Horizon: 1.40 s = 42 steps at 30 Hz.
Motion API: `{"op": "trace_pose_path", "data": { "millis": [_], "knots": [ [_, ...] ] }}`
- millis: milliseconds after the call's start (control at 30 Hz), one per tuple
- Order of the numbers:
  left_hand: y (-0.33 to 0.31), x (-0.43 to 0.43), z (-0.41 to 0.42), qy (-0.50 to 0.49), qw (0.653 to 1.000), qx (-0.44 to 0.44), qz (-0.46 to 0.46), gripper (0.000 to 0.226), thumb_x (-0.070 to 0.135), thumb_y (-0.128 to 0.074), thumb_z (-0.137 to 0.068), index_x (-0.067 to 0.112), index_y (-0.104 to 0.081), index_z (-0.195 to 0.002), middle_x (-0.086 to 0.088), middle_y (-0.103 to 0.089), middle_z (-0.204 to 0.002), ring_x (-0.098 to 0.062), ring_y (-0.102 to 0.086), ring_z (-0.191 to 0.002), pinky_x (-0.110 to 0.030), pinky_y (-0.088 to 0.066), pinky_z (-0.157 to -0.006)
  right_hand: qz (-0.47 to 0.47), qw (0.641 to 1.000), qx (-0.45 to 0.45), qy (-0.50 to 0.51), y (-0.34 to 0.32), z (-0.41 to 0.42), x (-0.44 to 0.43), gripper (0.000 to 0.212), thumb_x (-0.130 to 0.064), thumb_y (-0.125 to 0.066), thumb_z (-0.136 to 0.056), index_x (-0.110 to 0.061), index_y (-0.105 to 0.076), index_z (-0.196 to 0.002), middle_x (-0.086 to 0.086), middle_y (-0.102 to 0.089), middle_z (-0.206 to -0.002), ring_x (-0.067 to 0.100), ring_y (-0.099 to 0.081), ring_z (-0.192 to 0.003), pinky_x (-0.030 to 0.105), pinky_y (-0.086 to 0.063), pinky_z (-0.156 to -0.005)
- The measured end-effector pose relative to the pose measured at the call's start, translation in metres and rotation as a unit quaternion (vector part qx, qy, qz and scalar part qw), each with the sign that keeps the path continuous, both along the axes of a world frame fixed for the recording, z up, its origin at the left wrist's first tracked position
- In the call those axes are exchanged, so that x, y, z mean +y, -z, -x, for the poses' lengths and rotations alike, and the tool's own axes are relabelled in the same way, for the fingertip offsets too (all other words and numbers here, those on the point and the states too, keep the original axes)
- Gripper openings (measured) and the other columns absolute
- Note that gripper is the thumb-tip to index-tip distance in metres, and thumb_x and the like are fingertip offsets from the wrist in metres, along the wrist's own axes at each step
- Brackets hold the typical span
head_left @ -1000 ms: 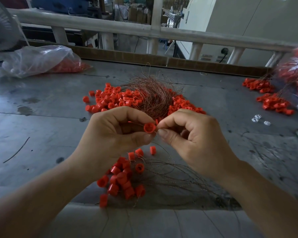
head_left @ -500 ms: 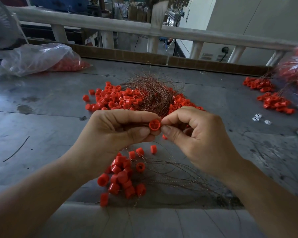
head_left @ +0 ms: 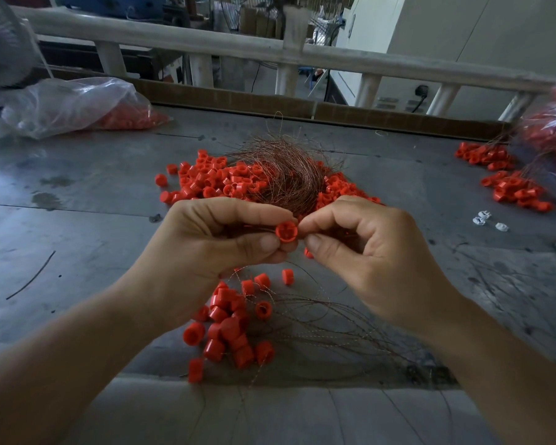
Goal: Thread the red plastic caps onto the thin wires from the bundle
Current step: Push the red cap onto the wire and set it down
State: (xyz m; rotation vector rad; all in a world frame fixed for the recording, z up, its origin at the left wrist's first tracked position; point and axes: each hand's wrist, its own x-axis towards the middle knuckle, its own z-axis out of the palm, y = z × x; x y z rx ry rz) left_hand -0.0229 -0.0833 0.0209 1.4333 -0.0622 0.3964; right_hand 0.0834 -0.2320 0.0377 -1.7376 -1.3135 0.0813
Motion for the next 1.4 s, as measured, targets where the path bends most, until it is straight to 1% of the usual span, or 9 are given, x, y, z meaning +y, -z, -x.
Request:
{"op": "trace_pose_path", "data": {
  "millis": [100, 267, 367, 500, 633, 700, 800, 933, 1400],
  "knots": [
    [-0.002, -0.003, 0.0, -0.013, 0.999, 0.0, 0.042, 0.025, 0.013, -0.071, -0.052, 0.017, -0.076, -0.076, -0.005, -0.073, -0.074, -0.014, -0.07, -0.07, -0.018, -0.054, -0.061, -0.005, 0.999, 0.032, -0.011, -0.001, 0.0, 0.001, 0.012, -0.017, -0.059, -0.076, -0.028, -0.063, -0.079, -0.014, -0.06, -0.069, 0.0, -0.059, -0.069, 0.011, -0.045, -0.062],
    [-0.005, -0.005, -0.001, -0.017, 0.998, 0.014, 0.051, 0.025, 0.01, -0.067, -0.051, 0.015, -0.076, -0.074, -0.005, -0.073, -0.073, -0.013, -0.07, -0.069, -0.017, -0.053, -0.059, -0.026, 0.991, 0.135, -0.006, -0.002, -0.001, 0.001, 0.016, -0.019, -0.064, -0.068, -0.027, -0.054, -0.078, -0.008, -0.06, -0.067, 0.014, -0.059, -0.062, 0.029, -0.053, -0.06],
    [-0.005, -0.005, 0.001, -0.003, 0.999, 0.011, 0.052, 0.023, 0.009, -0.066, -0.054, 0.014, -0.076, -0.075, -0.007, -0.073, -0.076, -0.014, -0.07, -0.07, -0.018, -0.054, -0.059, -0.023, 0.987, 0.155, -0.014, -0.002, -0.001, 0.001, 0.019, -0.017, -0.067, -0.068, -0.025, -0.052, -0.076, -0.009, -0.061, -0.065, 0.01, -0.058, -0.06, 0.023, -0.053, -0.056],
    [-0.004, -0.003, 0.001, 0.017, 0.997, 0.016, 0.072, 0.023, 0.007, -0.065, -0.056, 0.013, -0.075, -0.076, -0.007, -0.073, -0.076, -0.015, -0.07, -0.07, -0.019, -0.054, -0.058, -0.026, 0.977, 0.209, -0.031, -0.004, -0.002, 0.001, 0.025, -0.002, -0.07, -0.074, -0.02, -0.053, -0.075, -0.005, -0.061, -0.06, 0.003, -0.057, -0.053, 0.011, -0.041, -0.046],
    [-0.004, -0.004, 0.001, 0.033, 0.995, 0.026, 0.089, 0.027, 0.007, -0.065, -0.056, 0.013, -0.076, -0.08, -0.008, -0.073, -0.078, -0.014, -0.07, -0.07, -0.019, -0.054, -0.058, -0.002, 0.956, 0.285, -0.065, -0.005, -0.005, 0.0, 0.014, -0.009, -0.065, -0.065, -0.014, -0.056, -0.073, -0.001, -0.063, -0.059, 0.007, -0.06, -0.052, 0.015, -0.041, -0.043],
    [-0.004, -0.005, 0.001, 0.035, 0.996, 0.027, 0.08, 0.026, 0.007, -0.065, -0.057, 0.013, -0.076, -0.081, -0.007, -0.073, -0.078, -0.014, -0.07, -0.07, -0.019, -0.054, -0.059, 0.002, 0.947, 0.312, -0.075, -0.006, -0.005, 0.0, 0.02, -0.006, -0.07, -0.061, -0.012, -0.055, -0.073, 0.001, -0.063, -0.059, 0.009, -0.06, -0.051, 0.015, -0.041, -0.042],
    [-0.004, -0.005, 0.002, 0.035, 0.996, 0.027, 0.076, 0.025, 0.007, -0.066, -0.058, 0.013, -0.075, -0.08, -0.007, -0.073, -0.077, -0.014, -0.07, -0.071, -0.019, -0.054, -0.06, -0.01, 0.947, 0.313, -0.066, -0.009, -0.003, 0.0, 0.025, -0.007, -0.073, -0.058, -0.009, -0.053, -0.073, 0.002, -0.063, -0.058, 0.009, -0.059, -0.049, 0.016, -0.04, -0.041],
    [-0.004, -0.006, 0.001, 0.024, 0.996, 0.028, 0.076, 0.025, 0.007, -0.066, -0.056, 0.012, -0.075, -0.079, -0.007, -0.073, -0.078, -0.015, -0.07, -0.071, -0.019, -0.054, -0.06, -0.027, 0.957, 0.285, -0.046, -0.009, -0.002, 0.001, 0.025, 0.009, -0.068, -0.068, -0.011, -0.051, -0.07, 0.001, -0.062, -0.056, 0.007, -0.056, -0.047, 0.014, -0.038, -0.039],
    [-0.007, -0.005, 0.001, 0.014, 0.995, 0.041, 0.092, 0.028, 0.006, -0.066, -0.053, 0.008, -0.075, -0.079, -0.009, -0.073, -0.078, -0.015, -0.07, -0.069, -0.018, -0.054, -0.058, -0.049, 0.958, 0.281, -0.022, -0.012, -0.001, 0.0, 0.028, 0.007, -0.07, -0.067, -0.014, -0.051, -0.066, -0.003, -0.058, -0.055, 0.001, -0.051, -0.045, 0.009, -0.037, -0.041]
  ]
}}
